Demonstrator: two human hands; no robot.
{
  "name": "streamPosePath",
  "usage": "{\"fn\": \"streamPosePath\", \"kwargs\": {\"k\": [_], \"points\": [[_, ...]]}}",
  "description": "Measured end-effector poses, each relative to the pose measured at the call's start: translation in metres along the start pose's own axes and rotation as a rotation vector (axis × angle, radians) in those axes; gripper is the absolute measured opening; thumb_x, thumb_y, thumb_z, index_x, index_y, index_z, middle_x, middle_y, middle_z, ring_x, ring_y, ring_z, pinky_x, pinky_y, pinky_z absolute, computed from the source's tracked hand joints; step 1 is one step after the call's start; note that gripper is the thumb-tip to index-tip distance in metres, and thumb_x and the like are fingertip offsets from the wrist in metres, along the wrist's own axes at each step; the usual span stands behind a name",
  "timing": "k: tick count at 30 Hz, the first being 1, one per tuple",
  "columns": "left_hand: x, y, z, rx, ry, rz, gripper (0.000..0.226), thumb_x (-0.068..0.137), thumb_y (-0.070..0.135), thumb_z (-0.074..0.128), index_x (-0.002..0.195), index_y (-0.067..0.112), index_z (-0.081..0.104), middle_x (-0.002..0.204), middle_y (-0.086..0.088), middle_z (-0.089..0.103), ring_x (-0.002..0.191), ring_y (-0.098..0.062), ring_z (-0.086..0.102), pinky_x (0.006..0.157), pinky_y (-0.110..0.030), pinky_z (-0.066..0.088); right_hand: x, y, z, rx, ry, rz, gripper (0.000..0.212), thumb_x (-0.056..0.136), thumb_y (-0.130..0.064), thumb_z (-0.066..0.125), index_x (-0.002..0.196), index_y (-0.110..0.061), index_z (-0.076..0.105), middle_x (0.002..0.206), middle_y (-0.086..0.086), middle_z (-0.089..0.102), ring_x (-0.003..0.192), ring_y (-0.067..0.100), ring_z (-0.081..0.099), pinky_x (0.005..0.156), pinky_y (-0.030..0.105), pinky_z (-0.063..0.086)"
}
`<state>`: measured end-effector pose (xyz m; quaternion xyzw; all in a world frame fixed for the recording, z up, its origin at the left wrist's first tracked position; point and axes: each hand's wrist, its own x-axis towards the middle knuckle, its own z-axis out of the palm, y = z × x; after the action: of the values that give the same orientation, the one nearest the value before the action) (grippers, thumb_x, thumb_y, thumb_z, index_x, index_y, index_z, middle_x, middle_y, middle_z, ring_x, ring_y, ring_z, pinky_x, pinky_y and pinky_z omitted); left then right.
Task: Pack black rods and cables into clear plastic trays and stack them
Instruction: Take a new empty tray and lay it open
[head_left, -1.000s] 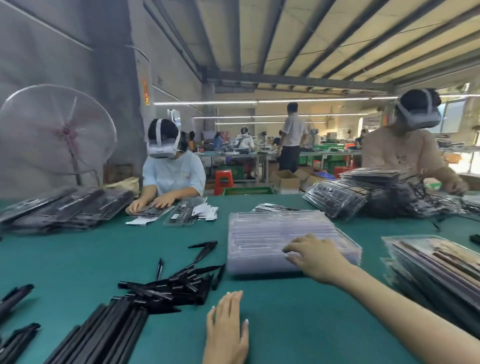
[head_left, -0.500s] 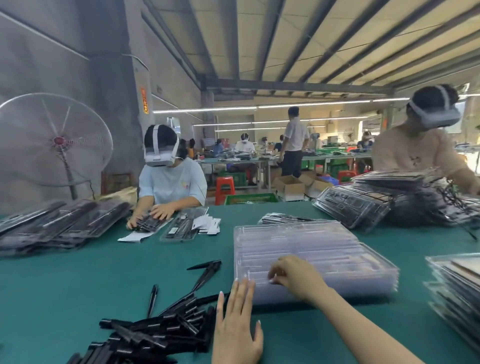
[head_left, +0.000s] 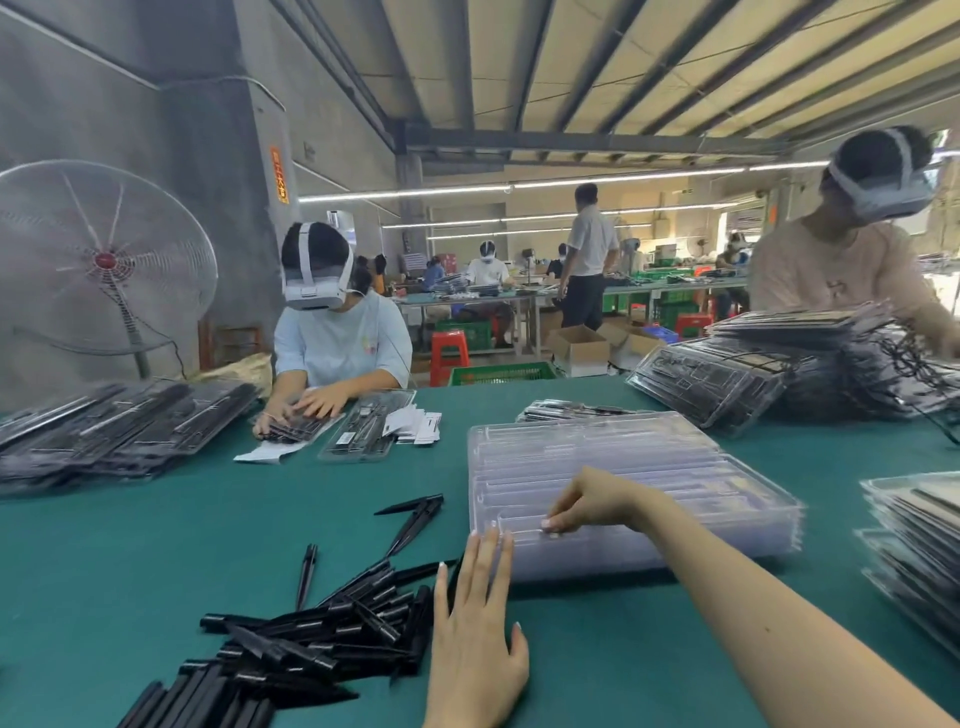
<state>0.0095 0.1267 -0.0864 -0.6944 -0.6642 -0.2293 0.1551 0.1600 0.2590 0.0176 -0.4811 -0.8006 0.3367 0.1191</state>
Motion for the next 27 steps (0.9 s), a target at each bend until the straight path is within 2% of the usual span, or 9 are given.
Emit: {"fn": "streamPosePath", "kwargs": {"k": [7,10,13,16,19,21,23,26,27], "points": [[0.0,0.0,-0.001,0.007,0.05,0.023,0.097,0.047,0.026,0.081,0.138,0.013,0.05,0.146,0.0,0.044,0.136,-0.015,0.029,0.103,-0.043,0.021,0.003,0.001,0.008,-0.094,0.062,-0.006,0.016,0.09,-0.026,0.065,0.087,-0.014,0.075,0.068,-0.007,0.065,0.063,0.002,0.054,0.06,0.015,0.042],[0.0,0.002,-0.002,0.082,0.024,0.062,0.091,0.043,0.029,0.082,0.13,0.013,0.06,0.138,0.0,0.054,0.13,-0.016,0.048,0.101,-0.048,0.03,0.001,0.006,0.019,-0.167,0.159,-0.031,0.021,0.093,-0.025,0.059,0.088,-0.012,0.075,0.083,0.004,0.072,0.071,0.011,0.057,0.067,0.026,0.044],[0.003,0.007,-0.001,0.123,-0.052,0.12,0.09,0.033,0.03,0.082,0.12,0.014,0.067,0.125,0.0,0.065,0.114,-0.015,0.062,0.084,-0.045,0.054,0.001,0.009,0.027,-0.235,0.229,-0.032,0.024,0.094,-0.026,0.057,0.091,-0.01,0.075,0.091,0.008,0.073,0.077,0.015,0.058,0.067,0.026,0.041],[0.011,0.011,0.001,0.187,-0.079,0.14,0.091,0.021,0.032,0.081,0.108,0.011,0.073,0.109,-0.003,0.071,0.102,-0.018,0.068,0.076,-0.042,0.057,0.002,0.012,0.032,-0.239,0.284,-0.027,0.024,0.093,-0.025,0.057,0.087,-0.011,0.075,0.091,0.007,0.073,0.084,0.02,0.063,0.067,0.025,0.039],[0.022,0.02,-0.004,0.236,-0.2,0.087,0.098,0.031,0.036,0.079,0.123,0.006,0.061,0.115,-0.007,0.066,0.109,-0.021,0.063,0.097,-0.045,0.04,0.002,0.012,0.034,-0.251,0.306,-0.006,0.025,0.093,-0.027,0.057,0.085,-0.009,0.074,0.09,0.008,0.073,0.089,0.023,0.065,0.067,0.027,0.04],[0.03,0.023,-0.004,0.271,-0.211,0.072,0.091,0.07,0.028,0.064,0.148,0.003,0.025,0.147,-0.016,0.033,0.138,-0.027,0.031,0.111,-0.052,0.013,0.004,0.011,0.035,-0.266,0.307,0.01,0.027,0.093,-0.026,0.056,0.085,-0.005,0.073,0.09,0.01,0.073,0.088,0.024,0.065,0.063,0.026,0.037],[0.035,0.022,0.003,0.285,-0.284,0.077,0.084,0.084,0.017,0.047,0.15,0.003,-0.003,0.155,-0.016,0.006,0.144,-0.031,0.003,0.113,-0.053,-0.001,0.004,0.009,0.034,-0.291,0.305,0.025,0.029,0.093,-0.025,0.055,0.087,-0.002,0.072,0.089,0.013,0.072,0.081,0.026,0.062,0.059,0.026,0.035],[0.032,0.021,0.004,0.296,-0.21,0.054,0.089,0.074,0.023,0.056,0.151,0.003,0.015,0.152,-0.014,0.021,0.14,-0.032,0.01,0.115,-0.052,0.009,0.004,0.008,0.035,-0.362,0.294,0.045,0.029,0.094,-0.027,0.053,0.079,-0.008,0.069,0.078,0.008,0.066,0.072,0.019,0.051,0.057,0.027,0.032],[0.031,0.021,0.005,0.265,-0.216,0.062,0.089,0.076,0.021,0.054,0.151,0.003,0.01,0.153,-0.014,0.017,0.141,-0.031,0.007,0.115,-0.052,0.004,0.005,0.008,0.035,-0.383,0.291,0.049,0.028,0.094,-0.028,0.052,0.074,-0.013,0.065,0.075,0.005,0.063,0.072,0.019,0.05,0.056,0.027,0.032]]}}
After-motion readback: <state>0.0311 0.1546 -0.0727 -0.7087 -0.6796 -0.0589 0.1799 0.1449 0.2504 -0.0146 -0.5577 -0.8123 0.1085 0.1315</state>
